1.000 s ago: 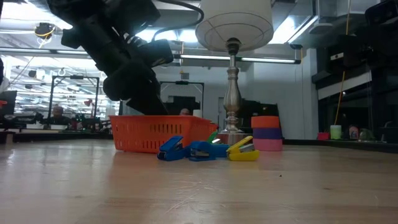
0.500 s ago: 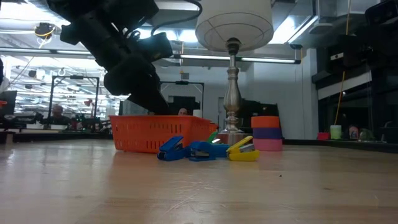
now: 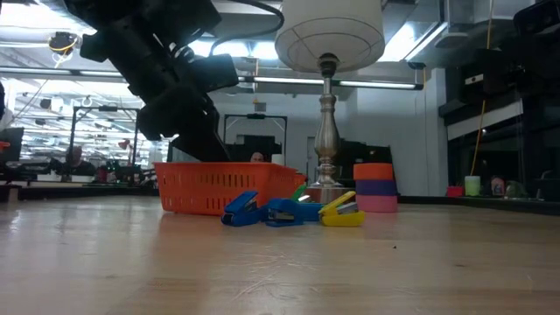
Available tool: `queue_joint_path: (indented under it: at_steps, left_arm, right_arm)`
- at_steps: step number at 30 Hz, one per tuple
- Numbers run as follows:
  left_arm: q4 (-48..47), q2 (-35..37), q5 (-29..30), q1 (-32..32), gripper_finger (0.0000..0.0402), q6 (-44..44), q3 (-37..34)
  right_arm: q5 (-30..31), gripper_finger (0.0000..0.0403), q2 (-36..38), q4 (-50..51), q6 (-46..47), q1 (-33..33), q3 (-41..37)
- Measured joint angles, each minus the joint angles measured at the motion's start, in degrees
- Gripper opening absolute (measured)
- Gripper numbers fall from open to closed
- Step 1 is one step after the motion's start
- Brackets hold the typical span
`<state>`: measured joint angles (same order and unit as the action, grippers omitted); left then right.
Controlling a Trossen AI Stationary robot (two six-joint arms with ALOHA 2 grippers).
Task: Pick and place Stapler, Stapler remover, tape
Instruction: Put the green tape into the middle orange bin, then put the orange tape into the middle orange bin
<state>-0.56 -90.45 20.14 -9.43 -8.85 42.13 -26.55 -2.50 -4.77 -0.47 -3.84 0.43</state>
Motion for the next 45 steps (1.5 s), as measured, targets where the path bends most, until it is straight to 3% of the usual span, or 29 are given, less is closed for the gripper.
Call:
queue_joint_path:
  at_steps: [15,20,25,31,36,41,45]
  left_arm:
    - [0.20,0.04,0.79,0.04,0.0121,0.08,0.95]
    - [-1.96,0.18,0.69,0.04,0.0125,2.26,3.95]
    - [-6.29,1.34,4.55,0.55,0.0125,6.57,7.30]
    - [-3.05,1.44,4.82,3.44,0.0126,12.04,9.25]
    - [3.37,1.44,3.03,7.56,0.0126,14.97,9.27]
    - [9.00,1.40,-3.71,11.85,0.0126,16.94,9.29]
    - [12.27,1.38,-5.60,14.34,0.0126,17.84,9.28]
  right_arm:
    - [0.00,0.0129,0.00,0.01,-0.02,0.00,0.02]
    - [0.00,0.0129,0.02,0.02,0.00,0.00,0.00]
    - [-0.01,0.0129,0.02,0.01,0.00,0.00,0.01]
    - [0.00,0.0129,0.01,-0.04,-0.01,0.00,0.00]
    - [0.00,0.0129,0.02,0.00,0.00,0.00,0.01]
    - [0.00,0.0129,0.01,-0.01,-0.01,0.00,0.02]
    - [-0.02,0.0129,0.02,0.01,0.00,0.00,0.02]
